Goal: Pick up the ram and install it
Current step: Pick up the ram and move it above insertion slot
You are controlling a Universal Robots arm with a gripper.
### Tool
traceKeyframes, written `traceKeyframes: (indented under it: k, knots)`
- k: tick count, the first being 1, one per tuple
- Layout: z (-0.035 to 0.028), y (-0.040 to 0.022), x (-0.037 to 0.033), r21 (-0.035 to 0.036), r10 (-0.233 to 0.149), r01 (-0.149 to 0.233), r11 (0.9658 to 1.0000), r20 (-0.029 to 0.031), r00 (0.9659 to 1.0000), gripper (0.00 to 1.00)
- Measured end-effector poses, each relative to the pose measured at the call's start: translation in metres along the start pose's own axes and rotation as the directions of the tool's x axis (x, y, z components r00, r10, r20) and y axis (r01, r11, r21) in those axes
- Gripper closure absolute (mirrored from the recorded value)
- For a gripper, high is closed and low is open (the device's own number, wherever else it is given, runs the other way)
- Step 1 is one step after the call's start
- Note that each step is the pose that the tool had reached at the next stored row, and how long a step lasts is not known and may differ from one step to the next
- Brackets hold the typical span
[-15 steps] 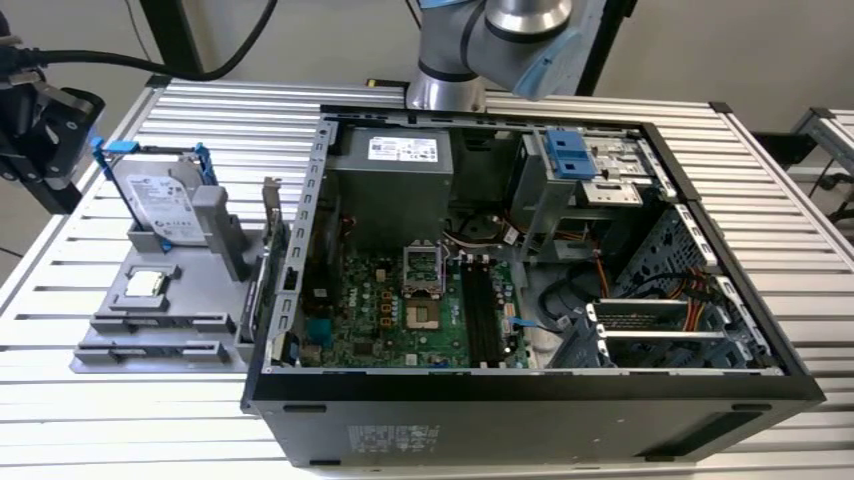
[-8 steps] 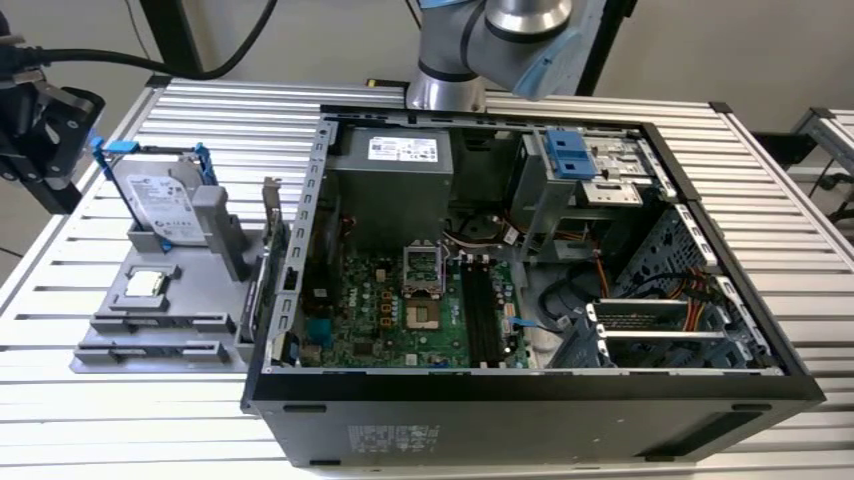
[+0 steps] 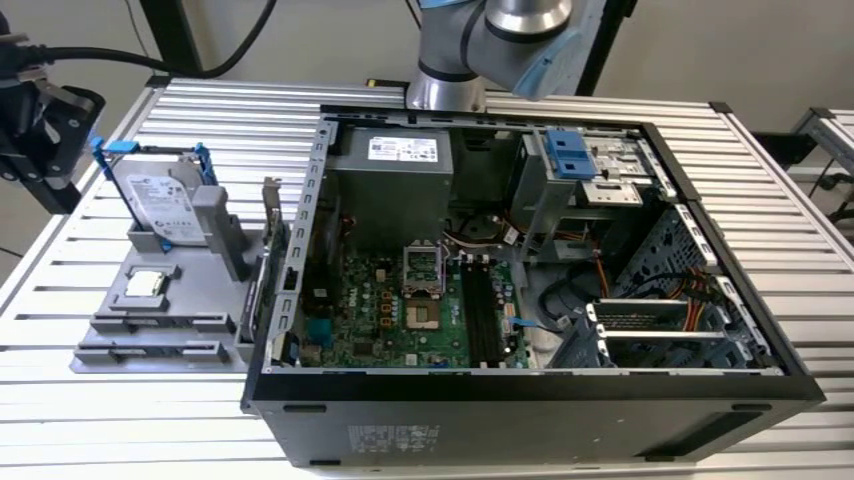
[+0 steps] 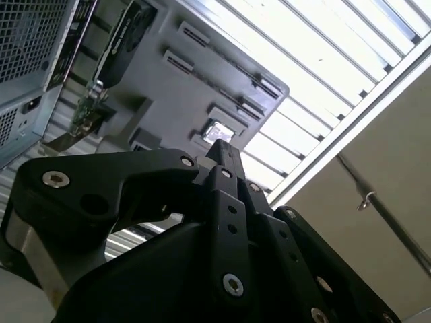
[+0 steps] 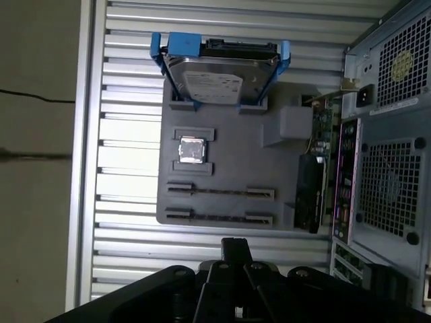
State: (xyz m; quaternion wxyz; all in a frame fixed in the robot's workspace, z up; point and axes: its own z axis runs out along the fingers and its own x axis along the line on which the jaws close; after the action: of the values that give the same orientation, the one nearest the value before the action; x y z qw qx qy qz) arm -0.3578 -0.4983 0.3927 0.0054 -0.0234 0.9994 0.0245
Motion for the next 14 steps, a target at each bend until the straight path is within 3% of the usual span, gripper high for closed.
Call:
traceKeyframes:
  k: [6, 8, 11, 14]
  knots:
    - [0.0, 0.0004, 0.0011, -0.0005, -0.032, 0.032, 0.9995, -0.0015, 0.9995, 1.0]
    - [0.0, 0.0004, 0.0012, -0.0008, -0.058, 0.058, 0.9983, -0.0028, 0.9983, 1.0]
    - [0.0002, 0.0004, 0.0012, -0.0017, -0.108, 0.108, 0.9941, -0.005, 0.9941, 1.0]
    - [0.0001, 0.0005, 0.0012, -0.0026, -0.163, 0.163, 0.9867, -0.0077, 0.9867, 1.0]
